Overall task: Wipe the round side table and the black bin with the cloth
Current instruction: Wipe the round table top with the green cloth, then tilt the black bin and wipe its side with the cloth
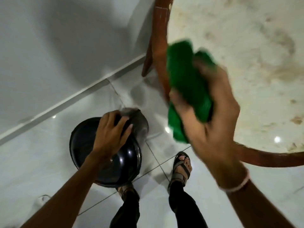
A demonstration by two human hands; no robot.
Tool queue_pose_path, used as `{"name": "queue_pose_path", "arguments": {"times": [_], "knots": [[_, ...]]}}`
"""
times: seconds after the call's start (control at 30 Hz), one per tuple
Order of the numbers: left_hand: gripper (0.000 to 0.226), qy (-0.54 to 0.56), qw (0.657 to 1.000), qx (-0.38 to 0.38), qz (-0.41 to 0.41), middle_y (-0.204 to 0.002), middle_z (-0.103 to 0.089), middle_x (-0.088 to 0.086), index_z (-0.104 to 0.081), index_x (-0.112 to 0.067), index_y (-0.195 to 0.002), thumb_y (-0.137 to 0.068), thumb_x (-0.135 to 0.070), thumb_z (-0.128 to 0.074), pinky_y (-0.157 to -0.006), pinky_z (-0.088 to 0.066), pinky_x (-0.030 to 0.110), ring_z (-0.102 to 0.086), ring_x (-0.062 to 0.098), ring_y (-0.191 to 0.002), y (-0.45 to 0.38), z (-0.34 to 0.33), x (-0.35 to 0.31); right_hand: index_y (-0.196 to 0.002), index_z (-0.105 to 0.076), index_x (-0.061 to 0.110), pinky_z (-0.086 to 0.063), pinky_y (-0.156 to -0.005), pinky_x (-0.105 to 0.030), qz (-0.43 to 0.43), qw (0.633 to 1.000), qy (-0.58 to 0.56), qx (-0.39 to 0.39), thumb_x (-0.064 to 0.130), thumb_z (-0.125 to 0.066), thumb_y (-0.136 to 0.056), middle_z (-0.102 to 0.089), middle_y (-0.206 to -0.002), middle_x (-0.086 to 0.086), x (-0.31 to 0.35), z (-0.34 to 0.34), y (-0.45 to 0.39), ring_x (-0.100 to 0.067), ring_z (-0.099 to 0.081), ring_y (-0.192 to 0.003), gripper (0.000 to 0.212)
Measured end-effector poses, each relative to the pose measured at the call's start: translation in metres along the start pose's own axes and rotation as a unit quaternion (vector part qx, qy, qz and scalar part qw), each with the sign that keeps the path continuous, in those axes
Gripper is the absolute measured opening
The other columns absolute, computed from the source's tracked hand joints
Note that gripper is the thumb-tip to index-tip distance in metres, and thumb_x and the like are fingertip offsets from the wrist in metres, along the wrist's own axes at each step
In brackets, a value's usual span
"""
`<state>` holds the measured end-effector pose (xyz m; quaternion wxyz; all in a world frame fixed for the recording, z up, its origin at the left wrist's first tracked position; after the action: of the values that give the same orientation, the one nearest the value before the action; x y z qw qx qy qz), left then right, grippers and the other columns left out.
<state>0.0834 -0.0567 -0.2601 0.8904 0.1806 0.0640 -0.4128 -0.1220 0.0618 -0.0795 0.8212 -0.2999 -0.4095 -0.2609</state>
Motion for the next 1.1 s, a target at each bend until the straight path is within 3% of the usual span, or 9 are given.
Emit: {"name": "queue_pose_path", "arguments": {"times": [0.23, 0.37, 0.47, 0.53, 0.67, 0.8, 0.93, 1.03, 1.1], "knots": [[0.051, 0.121, 0.974, -0.15, 0.121, -0.152, -0.057, 0.034, -0.069, 0.005, -0.14, -0.106, -0.027, -0.048, -0.116, -0.046, 0.067, -0.057, 0.056, -0.136, 0.106, -0.007, 0.117, -0.131, -0.067, 0.016, -0.046, -0.118, -0.028, -0.196, 0.96, -0.09, 0.178, 0.041, -0.068, -0.098, -0.052, -0.15, 0.001, -0.046, -0.168, 0.16, -0.007, -0.053, -0.138, 0.042], [0.052, 0.171, 0.955, -0.22, 0.099, -0.159, -0.049, 0.037, -0.06, 0.007, -0.147, -0.107, -0.021, -0.044, -0.124, -0.041, 0.066, -0.046, 0.057, -0.15, 0.113, -0.017, 0.133, -0.14, -0.062, 0.02, -0.021, -0.134, -0.038, -0.105, 0.938, -0.104, 0.312, 0.045, -0.053, -0.105, -0.034, -0.17, -0.002, -0.063, -0.276, 0.203, -0.013, -0.027, -0.161, 0.044], [0.051, 0.2, 0.946, -0.236, 0.094, -0.163, -0.046, 0.035, -0.056, 0.003, -0.151, -0.107, -0.021, -0.043, -0.131, -0.036, 0.051, -0.042, 0.055, -0.155, 0.112, -0.023, 0.156, -0.134, -0.066, 0.015, -0.018, -0.133, -0.05, -0.069, 0.96, -0.04, 0.27, 0.047, -0.052, -0.104, -0.045, -0.164, -0.016, -0.113, -0.318, 0.196, -0.032, -0.034, -0.158, 0.046], [0.05, 0.208, 0.944, -0.239, 0.089, -0.163, -0.044, 0.031, -0.054, -0.002, -0.151, -0.106, -0.02, -0.043, -0.129, -0.038, 0.049, -0.041, 0.056, -0.155, 0.116, -0.024, 0.169, -0.136, -0.066, 0.009, -0.029, -0.129, -0.051, -0.187, 0.964, -0.011, 0.19, 0.037, -0.059, -0.104, -0.05, -0.16, -0.019, -0.165, -0.325, 0.176, -0.038, -0.044, -0.152, 0.043], [0.048, 0.219, 0.945, -0.236, 0.067, -0.162, -0.043, 0.029, -0.055, 0.0, -0.147, -0.104, -0.019, -0.045, -0.13, -0.037, 0.051, -0.035, 0.055, -0.158, 0.108, -0.025, 0.171, -0.146, -0.058, 0.007, -0.036, -0.126, -0.033, -0.453, 0.884, -0.087, 0.072, 0.025, -0.062, -0.106, -0.054, -0.157, -0.013, -0.226, -0.324, 0.156, -0.03, -0.049, -0.148, 0.044], [0.054, 0.202, 0.95, -0.234, 0.045, -0.164, -0.042, 0.028, -0.054, 0.004, -0.15, -0.104, -0.022, -0.046, -0.131, -0.034, 0.06, -0.034, 0.052, -0.16, 0.101, -0.022, 0.163, -0.135, -0.067, 0.012, -0.031, -0.127, -0.028, -0.186, 0.959, -0.097, 0.19, 0.034, -0.061, -0.103, -0.051, -0.16, -0.006, -0.106, -0.314, 0.175, -0.017, -0.044, -0.151, 0.039], [0.061, 0.186, 0.961, -0.206, -0.004, -0.166, -0.04, 0.022, -0.043, 0.0, -0.158, -0.113, -0.041, -0.04, -0.134, -0.026, 0.047, -0.032, 0.043, -0.163, 0.102, -0.024, 0.163, -0.14, -0.061, 0.021, -0.023, -0.131, -0.042, -0.002, 0.959, -0.06, 0.277, 0.047, -0.044, -0.108, -0.043, -0.167, -0.006, -0.081, -0.313, 0.206, -0.019, -0.034, -0.159, 0.045], [0.059, 0.194, 0.96, -0.202, 0.011, -0.164, -0.04, 0.022, -0.047, 0.0, -0.155, -0.103, -0.028, -0.046, -0.134, -0.031, 0.052, -0.034, 0.047, -0.16, 0.108, -0.025, 0.171, -0.144, -0.058, 0.005, -0.033, -0.127, -0.05, -0.217, 0.959, 0.005, 0.181, 0.025, -0.054, -0.107, -0.05, -0.159, -0.02, -0.163, -0.315, 0.178, -0.034, -0.044, -0.152, 0.042], [0.057, 0.202, 0.957, -0.207, 0.024, -0.161, -0.044, 0.021, -0.055, 0.002, -0.15, -0.101, -0.025, -0.047, -0.128, -0.037, 0.064, -0.039, 0.05, -0.157, 0.106, -0.026, 0.165, -0.145, -0.057, 0.004, -0.032, -0.129, -0.044, -0.392, 0.913, -0.001, 0.111, 0.019, -0.056, -0.108, -0.05, -0.159, -0.017, -0.205, -0.311, 0.164, -0.034, -0.044, -0.151, 0.04]]}}
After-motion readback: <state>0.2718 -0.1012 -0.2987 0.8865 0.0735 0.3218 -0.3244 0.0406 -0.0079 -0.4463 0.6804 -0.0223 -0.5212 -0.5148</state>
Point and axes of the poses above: each hand's wrist, its own y-axis away from the middle knuckle, its own z-axis out of the back of the hand, x = y × z, the point moved 5 cm from there along -y, towards the middle knuckle
